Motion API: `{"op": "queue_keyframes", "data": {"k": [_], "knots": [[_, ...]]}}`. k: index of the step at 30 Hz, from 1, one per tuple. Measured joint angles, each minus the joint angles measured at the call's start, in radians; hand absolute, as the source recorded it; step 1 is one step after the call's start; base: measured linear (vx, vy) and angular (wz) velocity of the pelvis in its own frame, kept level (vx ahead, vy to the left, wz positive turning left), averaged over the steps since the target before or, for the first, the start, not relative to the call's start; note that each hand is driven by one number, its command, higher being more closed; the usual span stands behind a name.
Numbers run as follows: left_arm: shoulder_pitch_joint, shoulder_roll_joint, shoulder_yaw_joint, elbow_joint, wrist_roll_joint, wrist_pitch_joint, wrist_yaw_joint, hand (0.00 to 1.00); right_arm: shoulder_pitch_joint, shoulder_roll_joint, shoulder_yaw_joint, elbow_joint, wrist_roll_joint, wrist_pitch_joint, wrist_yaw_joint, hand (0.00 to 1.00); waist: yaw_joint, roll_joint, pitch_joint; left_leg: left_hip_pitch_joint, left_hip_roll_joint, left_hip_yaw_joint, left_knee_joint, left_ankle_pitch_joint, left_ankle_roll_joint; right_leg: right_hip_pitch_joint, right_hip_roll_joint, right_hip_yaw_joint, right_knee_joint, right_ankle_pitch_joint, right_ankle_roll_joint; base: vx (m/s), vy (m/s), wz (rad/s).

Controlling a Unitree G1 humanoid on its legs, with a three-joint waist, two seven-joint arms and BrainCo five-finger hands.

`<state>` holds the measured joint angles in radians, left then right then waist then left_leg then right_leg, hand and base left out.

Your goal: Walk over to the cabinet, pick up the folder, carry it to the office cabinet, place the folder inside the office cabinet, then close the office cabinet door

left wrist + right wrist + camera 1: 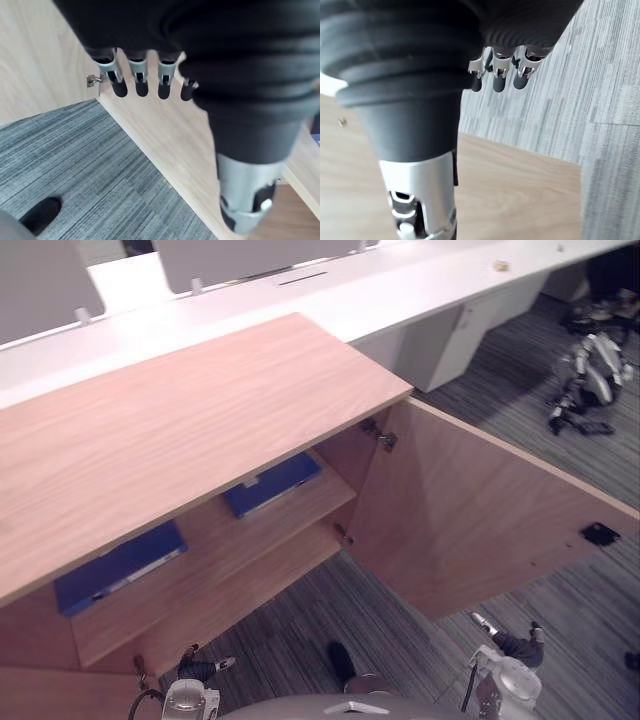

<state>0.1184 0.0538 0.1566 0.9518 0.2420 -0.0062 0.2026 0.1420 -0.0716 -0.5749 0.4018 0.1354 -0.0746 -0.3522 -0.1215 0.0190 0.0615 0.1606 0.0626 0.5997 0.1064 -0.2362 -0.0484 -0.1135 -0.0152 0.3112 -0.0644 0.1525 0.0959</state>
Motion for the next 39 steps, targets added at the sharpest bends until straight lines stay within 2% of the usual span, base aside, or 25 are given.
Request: {"op": "queue_keyframes", "data": {"k": [2,4,8,15,18,21,23,28,34,39], "knots": [[0.001,-0.009,0.0,0.0,0.001,0.0,-0.007,0.0,-0.022,-0.01,-0.02,-0.032,0.017,-0.011,-0.003,0.0,-0.007,0.014,-0.002,-0.001,-0.002,0.029,0.0,-0.005,0.001,-0.024,0.007,0.028,0.011,0.0,0.001,-0.02,-0.018,-0.62],[-0.005,-0.024,-0.002,-0.002,0.01,-0.001,-0.016,0.0,-0.074,-0.054,-0.039,-0.037,0.019,-0.019,-0.007,0.0,-0.022,0.031,0.013,0.002,-0.009,0.066,0.0,-0.013,0.002,-0.041,0.013,0.067,0.014,0.005,0.007,-0.02,-0.021,-0.51],[-0.006,-0.033,-0.008,-0.017,0.018,-0.005,-0.027,0.0,-0.137,-0.133,-0.038,-0.038,0.038,-0.02,-0.005,0.0,-0.042,0.047,0.034,0.0,-0.018,0.09,-0.002,-0.016,0.004,-0.06,0.018,0.108,0.012,0.016,0.017,-0.01,-0.042,-0.32],[-0.005,-0.011,-0.091,-0.028,0.017,-0.025,-0.038,0.0,-0.249,-0.404,0.043,-0.019,0.056,-0.033,0.026,0.0,-0.06,0.089,0.076,-0.015,-0.012,0.098,0.017,-0.027,-0.002,-0.064,0.016,0.111,-0.016,0.02,0.012,0.01,-0.069,-0.06],[-0.006,0.003,-0.126,-0.028,0.017,-0.04,-0.045,0.0,-0.288,-0.474,0.082,0.034,0.056,-0.04,0.057,0.0,-0.063,0.103,0.083,-0.023,-0.005,0.082,0.02,-0.027,-0.002,-0.064,0.017,0.092,-0.016,0.022,0.015,0.05,-0.075,0.12],[-0.005,0.009,-0.143,-0.027,0.017,-0.041,-0.053,0.0,-0.318,-0.519,0.132,0.09,0.056,-0.04,0.088,0.0,-0.065,0.109,0.086,-0.033,-0.002,0.067,0.024,-0.027,-0.002,-0.067,0.014,0.078,-0.016,0.022,0.017,0.04,-0.083,0.15],[-0.006,0.009,-0.161,-0.027,0.017,-0.048,-0.056,0.0,-0.326,-0.543,0.156,0.092,0.056,-0.04,0.091,0.0,-0.07,0.121,0.094,-0.039,-0.002,0.054,0.029,-0.027,-0.002,-0.065,0.009,0.065,-0.017,0.021,0.018,0.0,-0.078,0.19],[0.006,0.008,-0.171,-0.018,0.017,-0.048,-0.057,0.0,-0.393,-0.588,0.222,0.136,0.054,-0.039,0.101,0.0,-0.069,0.132,0.098,-0.059,-0.002,0.031,0.031,-0.026,-0.001,-0.08,0.001,0.042,-0.023,0.019,0.018,0.0,-0.066,0.12],[0.007,0.008,-0.182,-0.019,0.019,-0.049,-0.056,0.0,-0.441,-0.617,0.257,0.173,0.055,-0.038,0.102,0.0,-0.073,0.154,0.103,-0.074,-0.004,0.009,0.03,-0.022,0.005,-0.08,-0.013,0.001,-0.016,0.026,0.023,0.02,-0.068,0.1],[0.007,0.005,-0.199,-0.02,0.019,-0.049,-0.054,0.0,-0.443,-0.621,0.257,0.173,0.056,-0.038,0.096,0.0,-0.073,0.156,0.103,-0.077,-0.015,-0.012,0.029,-0.013,0.013,-0.074,-0.023,-0.017,-0.017,0.029,0.026,-0.05,-0.072,0.12]]}}
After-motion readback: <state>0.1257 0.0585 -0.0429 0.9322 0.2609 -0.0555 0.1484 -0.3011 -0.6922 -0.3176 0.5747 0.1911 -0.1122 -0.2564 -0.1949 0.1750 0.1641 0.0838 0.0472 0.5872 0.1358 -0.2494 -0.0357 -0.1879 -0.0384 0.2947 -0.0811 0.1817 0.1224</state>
